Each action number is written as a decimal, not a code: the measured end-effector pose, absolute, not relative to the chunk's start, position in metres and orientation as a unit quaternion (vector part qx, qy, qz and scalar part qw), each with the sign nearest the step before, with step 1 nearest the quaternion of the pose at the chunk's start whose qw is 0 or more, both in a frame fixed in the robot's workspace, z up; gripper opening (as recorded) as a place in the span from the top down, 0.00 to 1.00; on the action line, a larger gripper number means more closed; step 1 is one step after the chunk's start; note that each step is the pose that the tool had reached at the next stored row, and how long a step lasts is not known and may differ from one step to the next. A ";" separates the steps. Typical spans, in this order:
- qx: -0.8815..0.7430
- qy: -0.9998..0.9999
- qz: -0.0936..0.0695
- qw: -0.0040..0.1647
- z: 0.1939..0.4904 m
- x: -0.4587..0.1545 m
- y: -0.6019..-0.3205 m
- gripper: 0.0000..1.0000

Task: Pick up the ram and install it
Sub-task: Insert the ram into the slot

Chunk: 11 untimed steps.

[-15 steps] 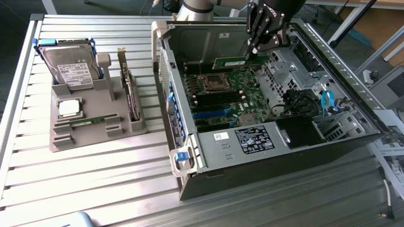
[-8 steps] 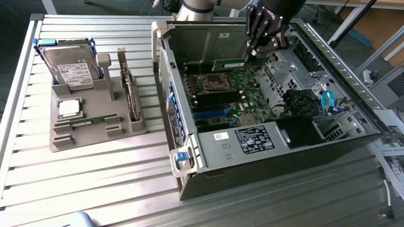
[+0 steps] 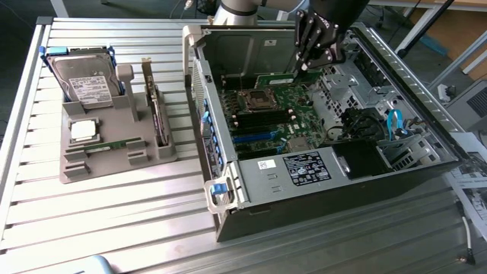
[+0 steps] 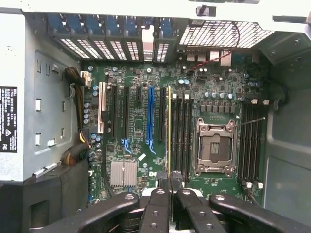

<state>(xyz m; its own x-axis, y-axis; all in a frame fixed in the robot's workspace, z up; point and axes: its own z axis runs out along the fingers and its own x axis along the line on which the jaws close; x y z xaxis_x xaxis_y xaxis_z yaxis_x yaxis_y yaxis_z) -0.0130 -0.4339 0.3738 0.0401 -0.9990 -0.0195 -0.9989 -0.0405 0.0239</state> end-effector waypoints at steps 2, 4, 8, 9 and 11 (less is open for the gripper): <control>0.721 -0.693 -0.015 0.002 0.371 -0.013 -0.434 0.88; 0.721 -0.693 -0.015 0.002 0.369 -0.013 -0.434 0.88; 0.721 -0.693 -0.015 0.002 0.365 -0.013 -0.434 0.88; 0.721 -0.693 -0.015 0.002 0.364 -0.013 -0.434 0.88; 0.721 -0.693 -0.015 0.002 0.362 -0.013 -0.434 0.88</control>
